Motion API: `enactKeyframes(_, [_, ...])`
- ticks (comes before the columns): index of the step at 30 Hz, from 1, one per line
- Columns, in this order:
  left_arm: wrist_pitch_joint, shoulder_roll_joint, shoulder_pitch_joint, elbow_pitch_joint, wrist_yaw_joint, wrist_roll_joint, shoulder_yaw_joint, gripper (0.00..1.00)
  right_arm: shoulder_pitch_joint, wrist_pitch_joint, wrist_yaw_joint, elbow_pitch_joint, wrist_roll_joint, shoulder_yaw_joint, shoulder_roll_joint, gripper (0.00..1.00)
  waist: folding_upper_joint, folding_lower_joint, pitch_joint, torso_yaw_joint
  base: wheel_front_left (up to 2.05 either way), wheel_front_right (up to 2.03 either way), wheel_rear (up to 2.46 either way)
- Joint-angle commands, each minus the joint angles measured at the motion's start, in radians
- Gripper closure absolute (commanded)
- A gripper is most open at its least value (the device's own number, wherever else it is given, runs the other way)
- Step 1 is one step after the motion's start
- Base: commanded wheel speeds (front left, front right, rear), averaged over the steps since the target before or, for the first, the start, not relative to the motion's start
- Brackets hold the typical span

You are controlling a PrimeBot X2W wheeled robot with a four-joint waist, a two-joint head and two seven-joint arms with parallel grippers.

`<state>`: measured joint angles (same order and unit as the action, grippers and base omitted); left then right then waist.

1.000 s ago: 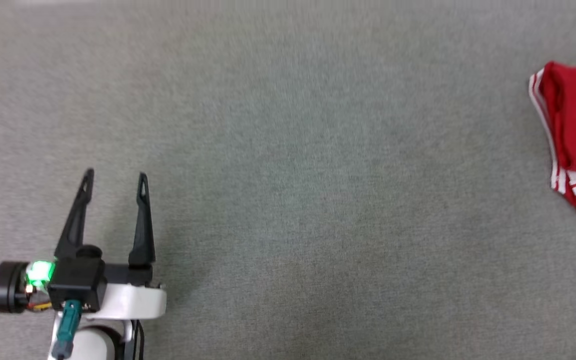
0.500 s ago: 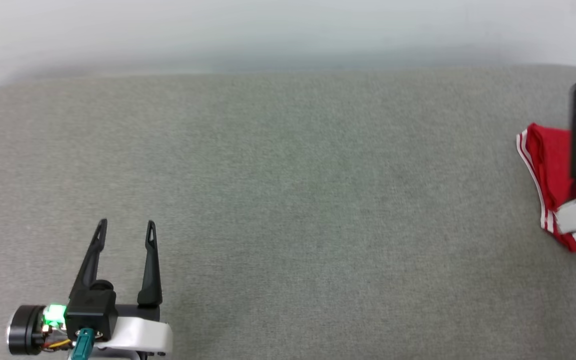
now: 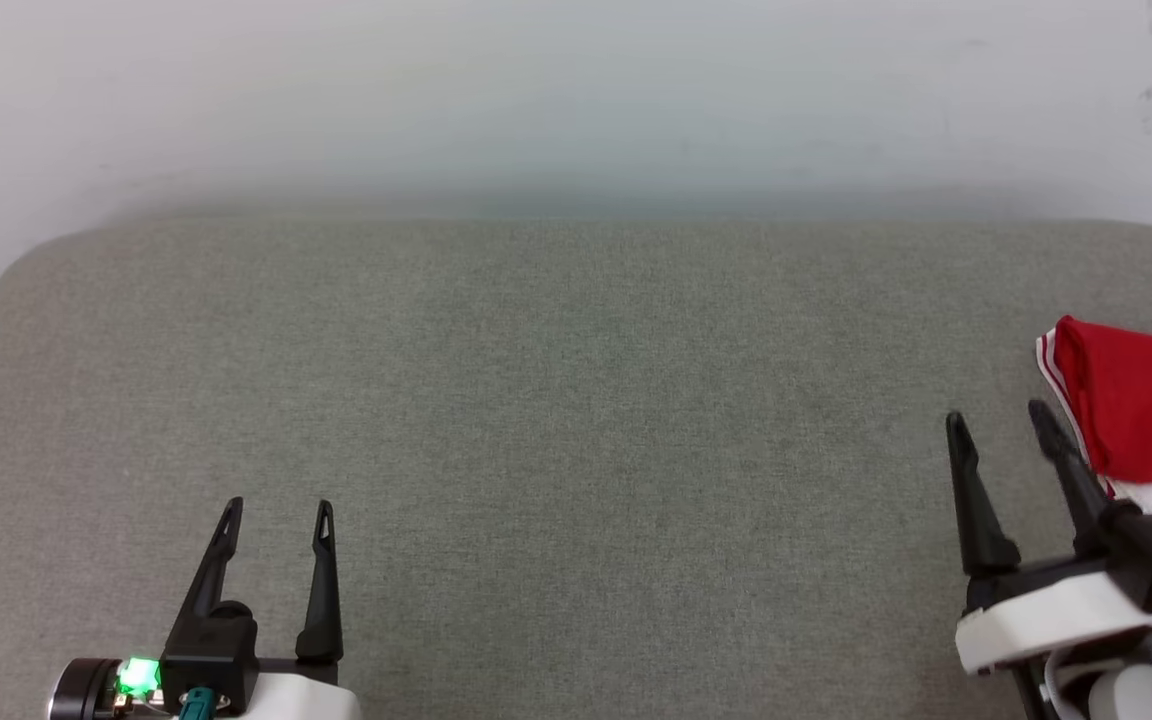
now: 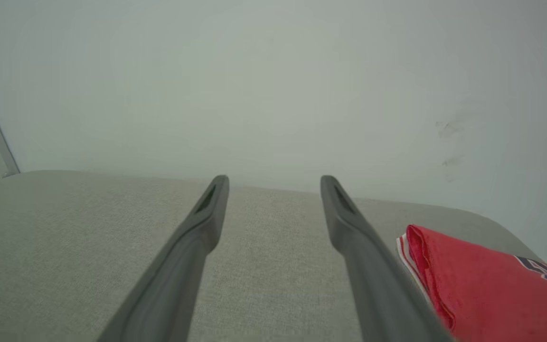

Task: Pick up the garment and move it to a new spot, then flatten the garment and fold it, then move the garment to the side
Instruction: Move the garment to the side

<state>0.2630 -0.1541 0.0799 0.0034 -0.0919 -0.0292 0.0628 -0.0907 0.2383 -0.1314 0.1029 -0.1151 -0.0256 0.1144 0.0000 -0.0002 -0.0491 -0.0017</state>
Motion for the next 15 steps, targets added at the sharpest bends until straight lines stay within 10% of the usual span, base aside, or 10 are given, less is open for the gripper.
enactKeyframes(1, [0.002, 0.001, 0.010, 0.002, 0.000, 0.005, 0.002, 0.00, 0.019, 0.006, 0.002, 0.005, -0.001, -0.003, -0.008, 0.00, 0.0000, 0.0002, 0.009, 0.003, 0.00, 0.00, 0.00])
enactKeyframes(15, [0.002, 0.009, 0.058, 0.014, 0.017, -0.007, -0.001, 0.00, 0.133, 0.020, 0.001, 0.003, 0.014, -0.033, -0.041, 0.00, 0.0000, 0.0002, 0.049, -0.003, 0.00, 0.00, 0.00])
